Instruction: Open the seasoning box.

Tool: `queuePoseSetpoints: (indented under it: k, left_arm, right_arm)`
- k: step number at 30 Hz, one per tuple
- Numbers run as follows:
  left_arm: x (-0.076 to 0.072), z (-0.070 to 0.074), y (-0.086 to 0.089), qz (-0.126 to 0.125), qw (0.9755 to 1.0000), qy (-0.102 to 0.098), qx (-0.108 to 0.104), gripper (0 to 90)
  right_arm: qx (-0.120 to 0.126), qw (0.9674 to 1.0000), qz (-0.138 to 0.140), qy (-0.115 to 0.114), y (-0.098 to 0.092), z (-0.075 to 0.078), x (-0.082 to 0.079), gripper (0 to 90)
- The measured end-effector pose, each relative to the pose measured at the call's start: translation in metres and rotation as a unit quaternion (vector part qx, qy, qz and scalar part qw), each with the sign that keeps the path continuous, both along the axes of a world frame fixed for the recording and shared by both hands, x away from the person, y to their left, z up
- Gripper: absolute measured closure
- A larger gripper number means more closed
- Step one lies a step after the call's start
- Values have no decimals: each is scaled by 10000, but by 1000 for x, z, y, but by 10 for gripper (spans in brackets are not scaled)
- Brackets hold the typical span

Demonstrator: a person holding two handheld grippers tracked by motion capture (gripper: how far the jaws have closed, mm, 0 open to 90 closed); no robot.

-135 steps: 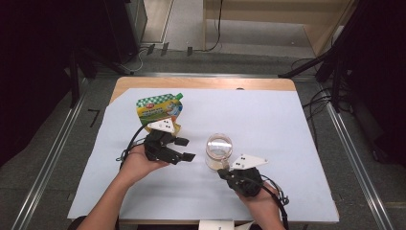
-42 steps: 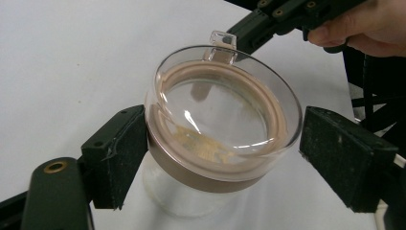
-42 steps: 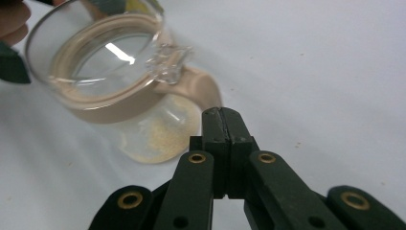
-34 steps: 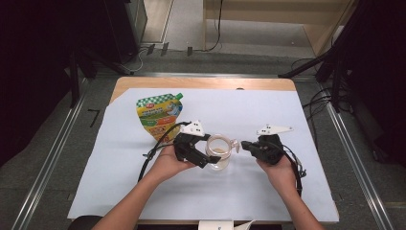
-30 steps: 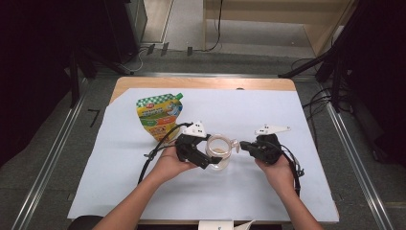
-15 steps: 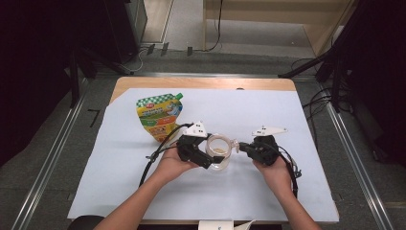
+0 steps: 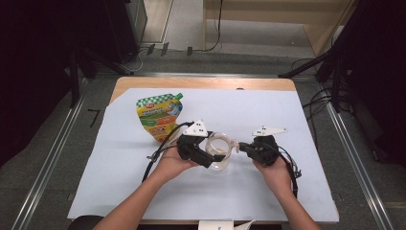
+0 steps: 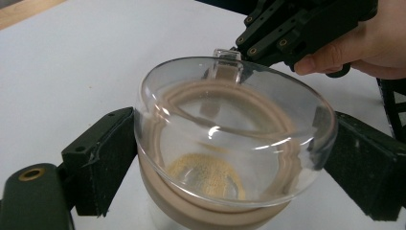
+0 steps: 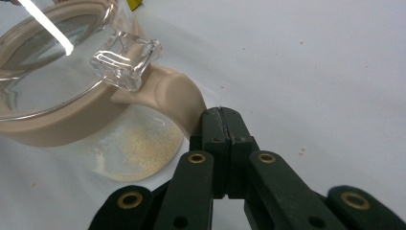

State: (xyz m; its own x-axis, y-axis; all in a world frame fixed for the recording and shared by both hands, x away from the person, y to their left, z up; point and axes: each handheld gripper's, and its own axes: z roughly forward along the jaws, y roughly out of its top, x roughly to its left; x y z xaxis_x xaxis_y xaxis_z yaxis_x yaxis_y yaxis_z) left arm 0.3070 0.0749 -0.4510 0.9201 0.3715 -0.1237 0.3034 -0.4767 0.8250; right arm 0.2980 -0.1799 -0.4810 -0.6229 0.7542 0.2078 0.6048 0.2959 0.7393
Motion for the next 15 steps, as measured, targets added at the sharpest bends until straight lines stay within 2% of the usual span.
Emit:
queuePoseSetpoints:
  k: [7, 12, 15]
  left_arm:
    - [1, 6, -3, -56, 10000, -65, -24, 100]
    - [2, 11, -6, -115, 9998, -76, -163, 126]
    - [3, 13, -7, -135, 9998, -53, -135, 126]
  right_arm:
    - [-5, 10000, 1, -4, 0, 0, 0, 900]
    - [-10, 10000, -3, 25, 0, -1, 0, 900]
    - [-2, 10000, 0, 28, 0, -1, 0, 900]
